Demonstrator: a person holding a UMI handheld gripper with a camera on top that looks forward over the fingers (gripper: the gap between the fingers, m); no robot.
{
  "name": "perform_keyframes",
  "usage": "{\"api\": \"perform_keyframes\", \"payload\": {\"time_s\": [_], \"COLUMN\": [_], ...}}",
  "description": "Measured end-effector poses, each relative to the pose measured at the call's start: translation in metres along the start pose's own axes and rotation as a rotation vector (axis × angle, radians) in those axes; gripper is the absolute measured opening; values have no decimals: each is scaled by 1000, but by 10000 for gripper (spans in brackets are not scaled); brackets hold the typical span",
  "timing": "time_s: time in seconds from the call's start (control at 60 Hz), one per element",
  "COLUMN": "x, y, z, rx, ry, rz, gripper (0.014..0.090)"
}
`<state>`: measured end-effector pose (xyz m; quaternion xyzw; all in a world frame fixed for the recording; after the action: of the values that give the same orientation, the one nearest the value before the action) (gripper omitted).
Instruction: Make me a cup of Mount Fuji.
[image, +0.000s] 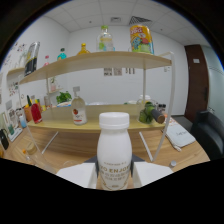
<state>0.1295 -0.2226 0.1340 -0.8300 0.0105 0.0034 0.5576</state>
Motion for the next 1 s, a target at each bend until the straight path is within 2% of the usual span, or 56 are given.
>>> {"api": "perform_keyframes", "payload": {"time_s": [0.25,0.483,0.817,1.0], "x": [12,10,5,2], "y": [9,-8,6,1], "z": [15,18,28,31], "rx": [-24,-10,-84,-114], "ry": [56,114,140,171], "rz": [-413,-1017,-1761,-1951], "gripper": [493,491,492,491]}}
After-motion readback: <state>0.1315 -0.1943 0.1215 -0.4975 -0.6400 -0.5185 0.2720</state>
